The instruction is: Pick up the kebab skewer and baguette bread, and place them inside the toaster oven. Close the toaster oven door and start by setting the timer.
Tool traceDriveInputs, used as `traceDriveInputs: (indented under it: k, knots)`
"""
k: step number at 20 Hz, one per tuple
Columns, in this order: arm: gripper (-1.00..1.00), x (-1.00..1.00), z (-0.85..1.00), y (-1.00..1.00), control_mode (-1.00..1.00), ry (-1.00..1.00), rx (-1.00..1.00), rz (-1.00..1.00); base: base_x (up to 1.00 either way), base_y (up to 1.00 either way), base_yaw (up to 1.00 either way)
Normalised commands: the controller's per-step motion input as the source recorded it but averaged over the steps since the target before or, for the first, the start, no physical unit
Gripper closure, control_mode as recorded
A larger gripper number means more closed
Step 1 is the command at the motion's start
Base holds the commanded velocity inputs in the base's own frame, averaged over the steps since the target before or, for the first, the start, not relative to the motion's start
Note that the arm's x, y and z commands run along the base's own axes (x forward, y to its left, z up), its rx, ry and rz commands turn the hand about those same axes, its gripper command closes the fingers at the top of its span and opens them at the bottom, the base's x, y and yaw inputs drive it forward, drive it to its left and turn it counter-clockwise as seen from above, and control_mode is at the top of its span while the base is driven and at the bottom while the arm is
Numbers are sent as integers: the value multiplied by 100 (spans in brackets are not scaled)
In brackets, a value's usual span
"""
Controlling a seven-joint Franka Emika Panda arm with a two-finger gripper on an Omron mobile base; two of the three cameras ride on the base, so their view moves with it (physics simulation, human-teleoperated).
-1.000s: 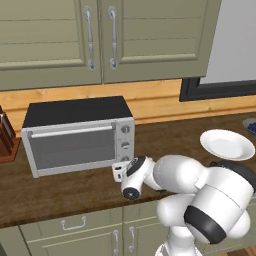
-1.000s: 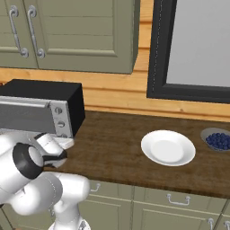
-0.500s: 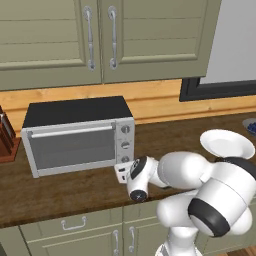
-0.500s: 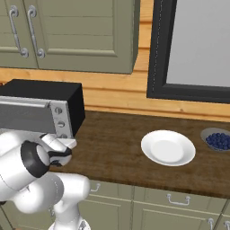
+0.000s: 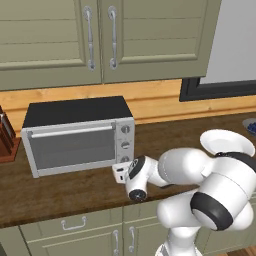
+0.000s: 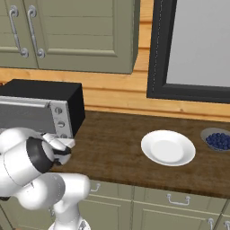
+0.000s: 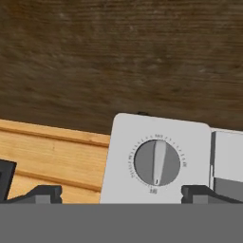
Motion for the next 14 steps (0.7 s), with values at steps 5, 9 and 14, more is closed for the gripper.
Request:
traceDriveInputs:
  k: [5, 9, 14]
  knots:
    - [-100, 1, 0, 9, -100, 0, 6, 0, 0, 0, 0]
    - [-100, 4, -8, 0, -100, 0, 2, 0, 0, 0, 0]
    - [-100, 0, -2, 2, -100, 0, 1, 1, 0, 0, 0]
